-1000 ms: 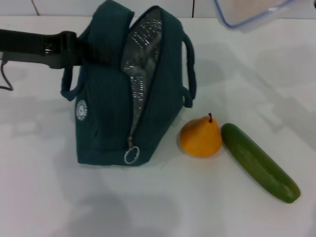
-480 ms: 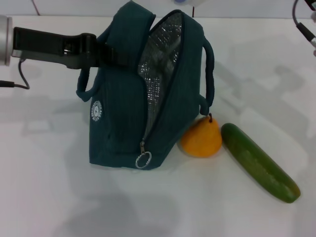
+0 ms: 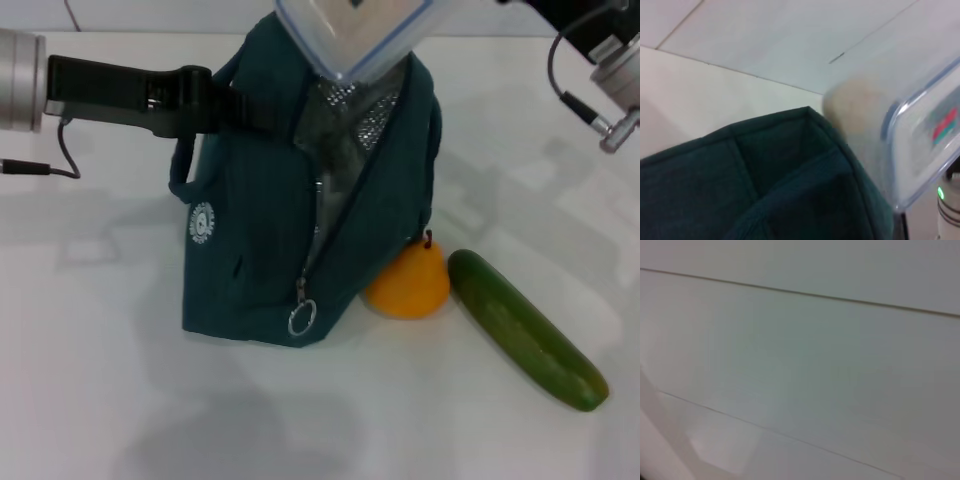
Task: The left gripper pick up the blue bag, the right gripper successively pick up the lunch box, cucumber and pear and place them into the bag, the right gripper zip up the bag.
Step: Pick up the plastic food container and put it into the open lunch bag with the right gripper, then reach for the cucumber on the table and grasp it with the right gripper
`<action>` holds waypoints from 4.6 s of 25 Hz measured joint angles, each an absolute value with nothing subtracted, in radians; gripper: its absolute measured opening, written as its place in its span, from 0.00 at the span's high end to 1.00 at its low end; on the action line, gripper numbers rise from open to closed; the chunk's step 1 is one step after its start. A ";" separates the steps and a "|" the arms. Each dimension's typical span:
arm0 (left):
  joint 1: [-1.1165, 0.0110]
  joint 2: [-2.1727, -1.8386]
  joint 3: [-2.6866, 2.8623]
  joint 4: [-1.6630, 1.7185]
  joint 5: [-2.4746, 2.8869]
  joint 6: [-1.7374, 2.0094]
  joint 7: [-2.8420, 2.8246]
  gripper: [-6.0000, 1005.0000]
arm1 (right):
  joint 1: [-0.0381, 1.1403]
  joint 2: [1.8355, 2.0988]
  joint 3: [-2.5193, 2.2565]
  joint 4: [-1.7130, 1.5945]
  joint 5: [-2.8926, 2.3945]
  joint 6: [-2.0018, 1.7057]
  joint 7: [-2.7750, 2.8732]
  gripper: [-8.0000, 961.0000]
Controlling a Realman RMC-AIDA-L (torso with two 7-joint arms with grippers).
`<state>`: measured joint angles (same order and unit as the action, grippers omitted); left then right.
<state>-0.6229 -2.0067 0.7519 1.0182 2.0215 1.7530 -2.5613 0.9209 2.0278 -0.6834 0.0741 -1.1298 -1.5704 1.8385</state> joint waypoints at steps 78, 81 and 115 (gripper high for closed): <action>-0.591 -1.990 0.684 0.887 2.011 1.707 -2.457 0.95 | 0.709 1.863 -0.983 -0.882 -2.061 -1.493 1.941 0.09; -0.589 -1.993 0.684 0.883 2.011 1.707 -2.457 0.95 | 0.778 1.842 -0.983 -0.930 -2.219 -1.576 2.053 0.09; -0.617 -2.005 0.690 0.862 2.008 1.690 -2.454 0.95 | 1.074 2.028 -1.337 -0.906 -2.608 -1.752 2.426 0.11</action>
<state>-0.6167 -2.0046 0.6902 0.8621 2.0080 1.6903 -2.4543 1.0738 2.0279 -1.3370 -0.9064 -2.6078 -1.7516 2.4259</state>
